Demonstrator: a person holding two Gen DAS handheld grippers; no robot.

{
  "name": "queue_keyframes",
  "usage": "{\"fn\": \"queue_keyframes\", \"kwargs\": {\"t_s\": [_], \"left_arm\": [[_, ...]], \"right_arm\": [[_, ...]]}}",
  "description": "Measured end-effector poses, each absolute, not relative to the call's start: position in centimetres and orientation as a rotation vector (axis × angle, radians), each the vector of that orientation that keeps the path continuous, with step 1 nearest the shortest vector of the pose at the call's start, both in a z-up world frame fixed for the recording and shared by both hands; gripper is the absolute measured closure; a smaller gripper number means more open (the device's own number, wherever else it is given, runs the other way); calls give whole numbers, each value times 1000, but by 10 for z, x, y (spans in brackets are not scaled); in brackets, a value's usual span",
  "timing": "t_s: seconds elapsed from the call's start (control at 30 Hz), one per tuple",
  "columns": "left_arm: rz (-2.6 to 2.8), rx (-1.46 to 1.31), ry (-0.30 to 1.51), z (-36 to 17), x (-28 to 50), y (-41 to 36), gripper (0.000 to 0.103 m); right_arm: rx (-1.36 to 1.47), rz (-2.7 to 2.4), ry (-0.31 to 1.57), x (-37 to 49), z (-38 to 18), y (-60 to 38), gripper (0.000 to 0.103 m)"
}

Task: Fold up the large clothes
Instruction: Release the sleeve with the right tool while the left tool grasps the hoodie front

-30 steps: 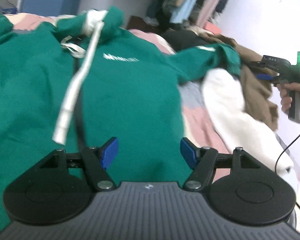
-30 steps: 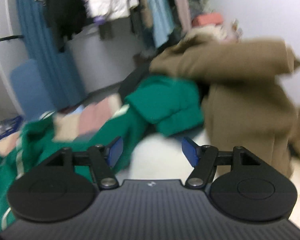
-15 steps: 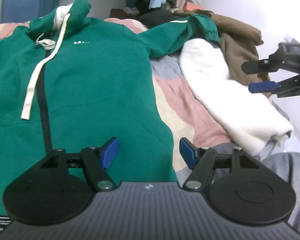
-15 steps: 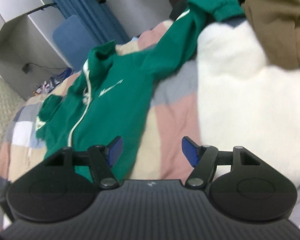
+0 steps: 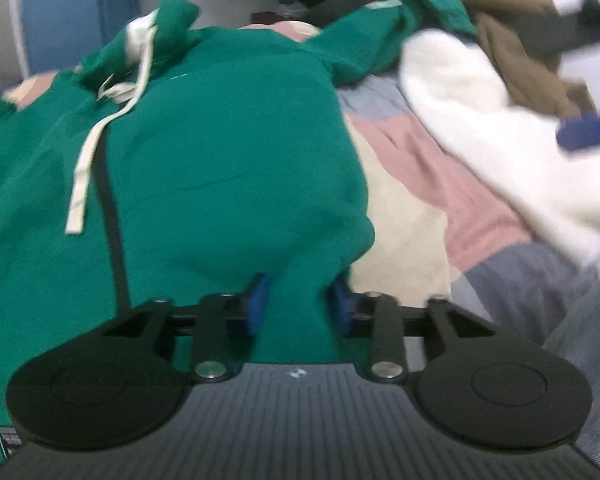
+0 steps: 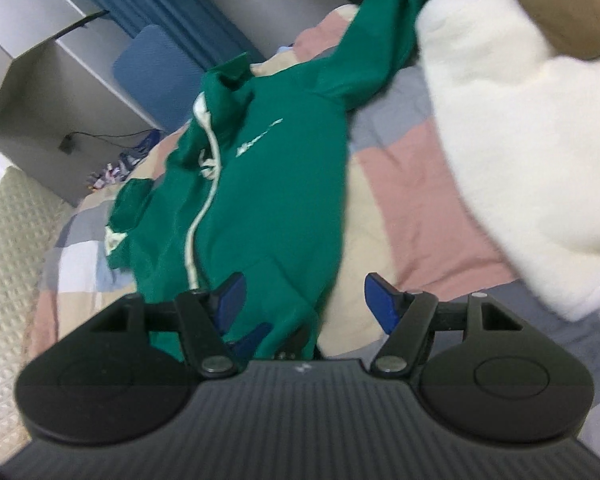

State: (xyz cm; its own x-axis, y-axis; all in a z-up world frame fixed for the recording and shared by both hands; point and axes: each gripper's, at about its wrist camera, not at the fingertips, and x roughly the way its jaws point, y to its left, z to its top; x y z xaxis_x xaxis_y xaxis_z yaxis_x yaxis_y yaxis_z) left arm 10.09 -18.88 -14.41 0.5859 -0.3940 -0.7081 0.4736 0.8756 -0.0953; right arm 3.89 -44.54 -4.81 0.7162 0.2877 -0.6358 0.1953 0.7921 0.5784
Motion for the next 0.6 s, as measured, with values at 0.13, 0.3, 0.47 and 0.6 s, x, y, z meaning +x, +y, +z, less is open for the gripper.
{"fn": "queue_keyframes", "kwargs": {"t_s": [0.13,0.3,0.47,0.6], "left_arm": [[-498,10,809,-134,109,-164,92],[-444,-133,801,-121,126,-119,96],[-367,-304,834,-129,158,-63,96],[-348,-435,863,-140,179,-33,96]], "right_arm": [[695,74,795,45,-52,-424,35],[702,83,803,59,-55,-400,35],[726,67,825,75,-68,-379,35],[715,38,876,91,-86,-363,35]]}}
